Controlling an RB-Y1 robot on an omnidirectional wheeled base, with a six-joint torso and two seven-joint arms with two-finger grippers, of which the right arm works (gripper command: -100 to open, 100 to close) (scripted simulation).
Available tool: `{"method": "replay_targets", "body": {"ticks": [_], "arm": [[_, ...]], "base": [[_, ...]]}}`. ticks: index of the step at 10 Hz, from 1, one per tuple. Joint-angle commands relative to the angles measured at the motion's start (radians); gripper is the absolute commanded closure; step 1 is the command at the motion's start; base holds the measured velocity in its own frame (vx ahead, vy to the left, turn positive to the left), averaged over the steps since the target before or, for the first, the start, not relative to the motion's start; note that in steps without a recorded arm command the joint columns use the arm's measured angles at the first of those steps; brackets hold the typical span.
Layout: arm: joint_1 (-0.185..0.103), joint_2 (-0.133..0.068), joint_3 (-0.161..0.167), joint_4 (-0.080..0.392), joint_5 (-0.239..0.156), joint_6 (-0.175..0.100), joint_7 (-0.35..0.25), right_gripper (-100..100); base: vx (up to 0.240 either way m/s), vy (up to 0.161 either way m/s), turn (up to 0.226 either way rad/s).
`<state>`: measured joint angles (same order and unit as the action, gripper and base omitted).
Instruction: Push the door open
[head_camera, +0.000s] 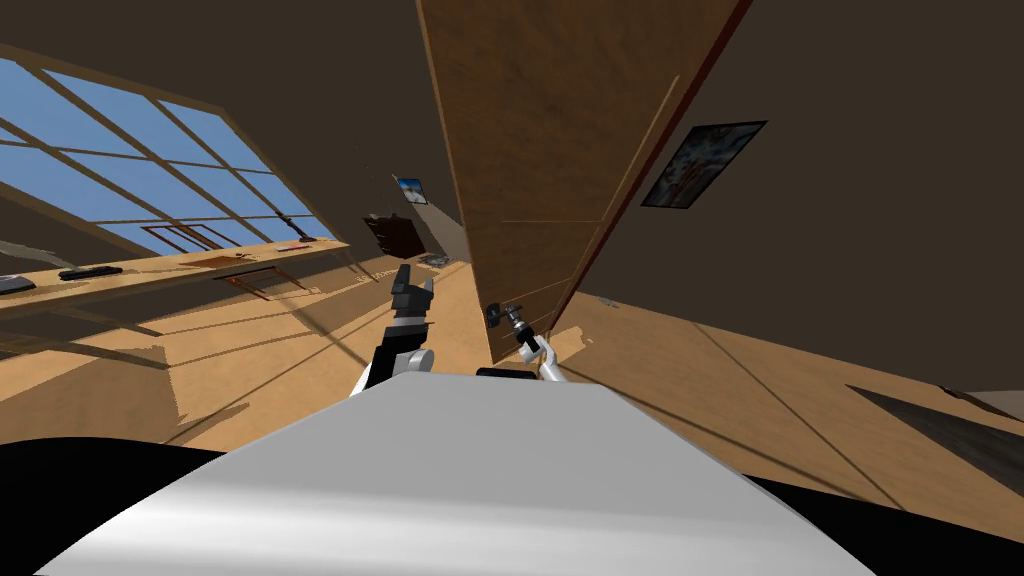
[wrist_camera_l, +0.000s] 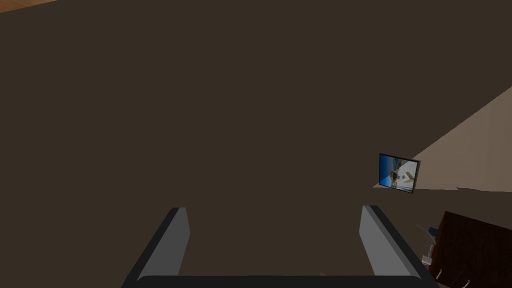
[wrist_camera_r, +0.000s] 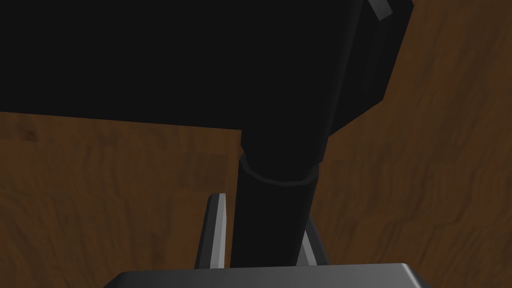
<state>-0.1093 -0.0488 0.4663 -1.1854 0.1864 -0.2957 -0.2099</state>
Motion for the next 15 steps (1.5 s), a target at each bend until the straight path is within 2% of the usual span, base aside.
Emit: {"method": "replay_targets", "body": {"ticks": [1,7,9,10,15], "arm": [[-0.013,-0.001,-0.034,0.017,-0.003,0.002,0.011,100],[-0.02,-0.005,-0.089,0.024,-0.017,0.001,0.023,100],[-0.024,-0.001,-0.121,0.029,-0.024,0.001,0.029,100],[-0.024,-0.001,-0.121,0.029,-0.024,0.001,0.029,100],[-0.032,0.024,-0.181,0.037,-0.038,0.0,0.042,100]], "base": [[0.114,0.155,-0.081],[0.084,0.126,-0.051],[0.093,0.17,-0.077],[0.086,0.135,-0.058],[0.074,0.149,-0.069]]}}
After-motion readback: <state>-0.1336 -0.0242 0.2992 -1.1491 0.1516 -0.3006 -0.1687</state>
